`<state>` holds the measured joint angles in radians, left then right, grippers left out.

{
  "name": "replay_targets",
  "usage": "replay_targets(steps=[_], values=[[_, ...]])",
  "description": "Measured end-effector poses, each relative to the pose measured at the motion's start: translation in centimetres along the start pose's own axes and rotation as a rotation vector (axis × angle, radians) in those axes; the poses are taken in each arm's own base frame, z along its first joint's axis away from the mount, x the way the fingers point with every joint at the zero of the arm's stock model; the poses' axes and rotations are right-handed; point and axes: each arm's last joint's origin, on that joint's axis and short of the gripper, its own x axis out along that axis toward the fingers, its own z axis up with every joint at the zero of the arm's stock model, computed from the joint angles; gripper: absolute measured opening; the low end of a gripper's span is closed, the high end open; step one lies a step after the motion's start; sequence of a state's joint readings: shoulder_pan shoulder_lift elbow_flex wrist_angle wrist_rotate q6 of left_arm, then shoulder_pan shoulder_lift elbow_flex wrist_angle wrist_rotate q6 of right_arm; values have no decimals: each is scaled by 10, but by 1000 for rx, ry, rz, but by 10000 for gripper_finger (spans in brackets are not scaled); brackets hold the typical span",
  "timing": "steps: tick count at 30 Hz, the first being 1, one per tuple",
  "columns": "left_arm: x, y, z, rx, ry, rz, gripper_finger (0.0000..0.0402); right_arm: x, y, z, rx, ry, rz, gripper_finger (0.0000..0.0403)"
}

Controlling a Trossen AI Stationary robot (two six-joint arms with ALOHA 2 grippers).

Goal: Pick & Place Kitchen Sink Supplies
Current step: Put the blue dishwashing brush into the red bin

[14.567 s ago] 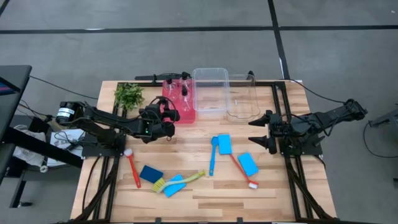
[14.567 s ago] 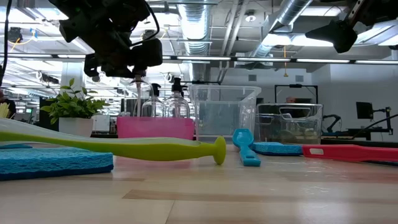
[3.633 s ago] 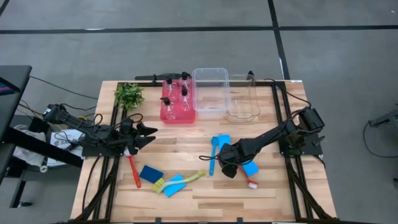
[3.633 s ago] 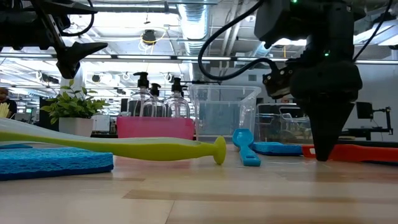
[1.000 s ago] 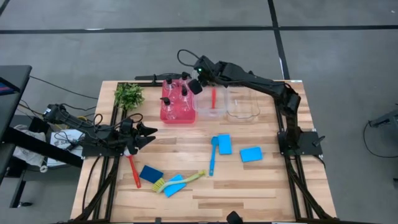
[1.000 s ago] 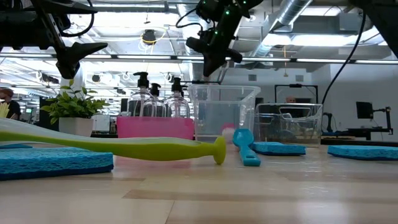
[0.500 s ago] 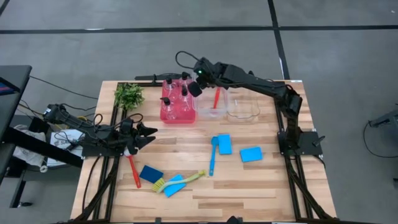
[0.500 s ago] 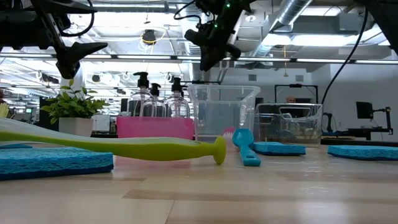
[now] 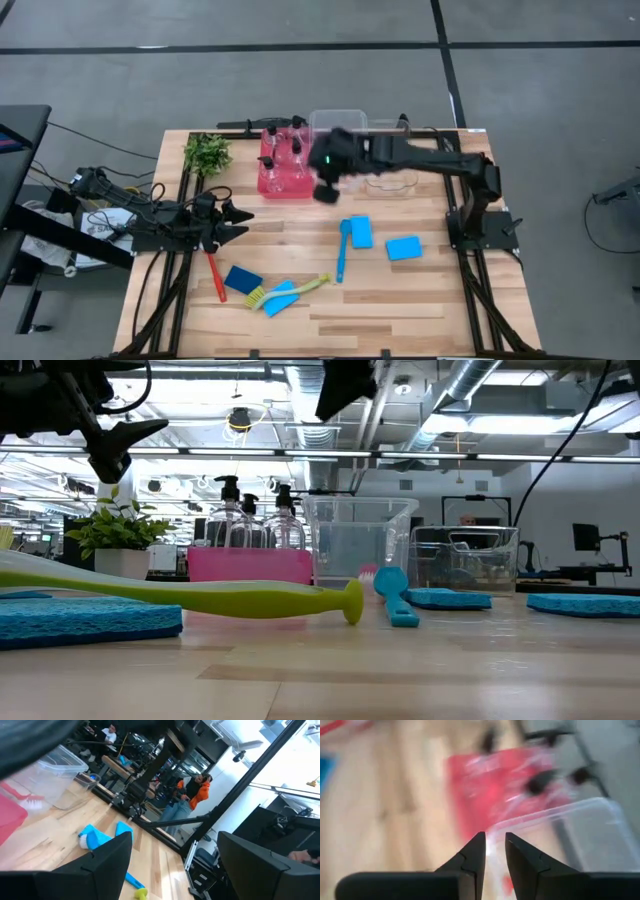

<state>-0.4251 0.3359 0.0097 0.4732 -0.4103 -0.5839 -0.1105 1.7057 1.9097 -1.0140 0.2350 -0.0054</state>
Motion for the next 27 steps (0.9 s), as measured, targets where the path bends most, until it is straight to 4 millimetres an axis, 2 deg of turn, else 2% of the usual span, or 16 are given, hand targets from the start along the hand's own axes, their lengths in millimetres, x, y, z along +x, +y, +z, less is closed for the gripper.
replay_targets(steps=[3,5,11,17,22,27], values=[[0,0,0,2,0,0,296,-10,26,-9,-51,75,102,67],[0,0,0,36,1,0,296,-13,41,-15,-24,127,149,67],[0,0,-1,269,15,-18,296,-15,80,-24,250,219,174,67],[1,6,-7,486,68,66,296,-7,122,-32,682,313,140,68],[2,8,-12,536,117,80,296,9,164,-46,837,369,64,68],[4,9,-16,548,159,62,296,30,195,-60,966,418,-12,68]])
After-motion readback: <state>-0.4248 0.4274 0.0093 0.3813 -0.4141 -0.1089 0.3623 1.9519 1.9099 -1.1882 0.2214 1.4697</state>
